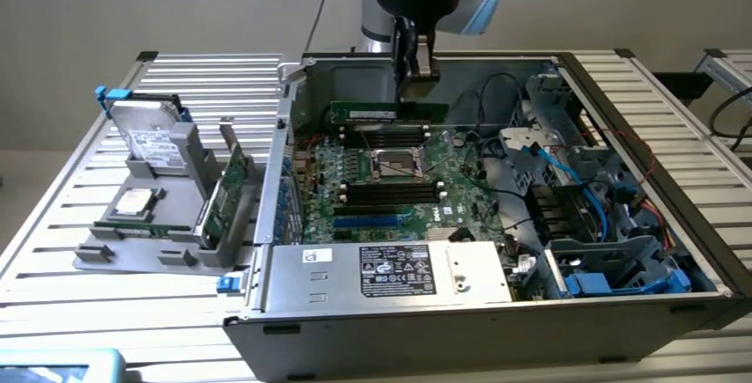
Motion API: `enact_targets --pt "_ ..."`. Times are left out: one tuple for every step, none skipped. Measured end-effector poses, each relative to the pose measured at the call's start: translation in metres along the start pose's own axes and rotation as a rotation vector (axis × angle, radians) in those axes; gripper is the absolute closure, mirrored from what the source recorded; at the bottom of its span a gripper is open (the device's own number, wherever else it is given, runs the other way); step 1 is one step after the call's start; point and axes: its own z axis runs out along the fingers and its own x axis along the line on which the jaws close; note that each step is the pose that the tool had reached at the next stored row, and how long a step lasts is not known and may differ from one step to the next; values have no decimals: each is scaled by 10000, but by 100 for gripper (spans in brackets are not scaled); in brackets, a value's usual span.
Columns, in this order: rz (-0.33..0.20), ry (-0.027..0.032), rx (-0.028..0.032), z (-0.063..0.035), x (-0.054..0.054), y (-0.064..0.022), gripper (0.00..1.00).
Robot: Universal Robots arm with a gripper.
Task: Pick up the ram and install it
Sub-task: 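Pick up the ram and move it above insertion slot, then insert the ram into the slot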
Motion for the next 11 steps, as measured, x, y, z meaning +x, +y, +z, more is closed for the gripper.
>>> enact_targets --pt "-36 2 4 5 -13 -1 86" --pt "-71 3 7 10 -27 -3 86" --pt "-105 4 11 15 -42 -4 86" --pt "-135 7 12 20 -56 -6 86" --pt "-166 8 14 25 -71 -7 86" --pt "-195 10 16 31 -86 -9 86" --pt "-224 11 17 38 -101 -11 86" --pt "-253 13 18 44 -117 -13 86" --pt "-281 13 19 51 -133 -14 86" --pt "-309 14 20 59 -149 -16 86" --pt "-340 15 21 66 -165 -17 86"
